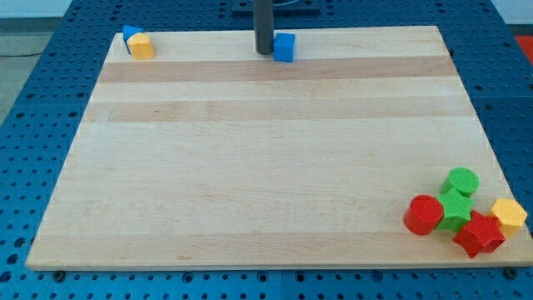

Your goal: Push the blue triangle to the left of the blue cube

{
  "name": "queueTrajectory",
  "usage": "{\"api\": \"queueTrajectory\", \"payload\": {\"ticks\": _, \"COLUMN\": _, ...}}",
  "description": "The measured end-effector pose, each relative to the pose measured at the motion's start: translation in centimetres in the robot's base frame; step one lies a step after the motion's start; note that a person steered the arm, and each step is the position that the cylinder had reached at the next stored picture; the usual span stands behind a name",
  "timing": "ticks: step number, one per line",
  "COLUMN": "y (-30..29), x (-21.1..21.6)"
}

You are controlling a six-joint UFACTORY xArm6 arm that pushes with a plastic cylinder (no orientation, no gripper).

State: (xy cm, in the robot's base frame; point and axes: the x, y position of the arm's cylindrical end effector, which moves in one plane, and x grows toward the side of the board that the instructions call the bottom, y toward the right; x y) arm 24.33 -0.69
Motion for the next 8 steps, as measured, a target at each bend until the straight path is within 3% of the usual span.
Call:
{"api": "queueTrajectory", "payload": {"ticks": 1, "y": 1.8, "x": 0.4}}
{"api": "queueTrajectory", "payload": {"ticks": 2, "y": 0.1, "x": 1.1}}
{"api": "queueTrajectory", "payload": {"ticks": 3, "y": -6.5, "x": 3.6}}
{"api": "queueTrajectory", "payload": {"ticks": 5, "y": -24.9, "x": 3.7}}
{"api": "queueTrajectory", "payload": {"ticks": 6, "y": -29.7, "x": 3.5}}
{"api": "queueTrajectory", "payload": {"ticks": 8, "y": -29.8, "x": -2.5}}
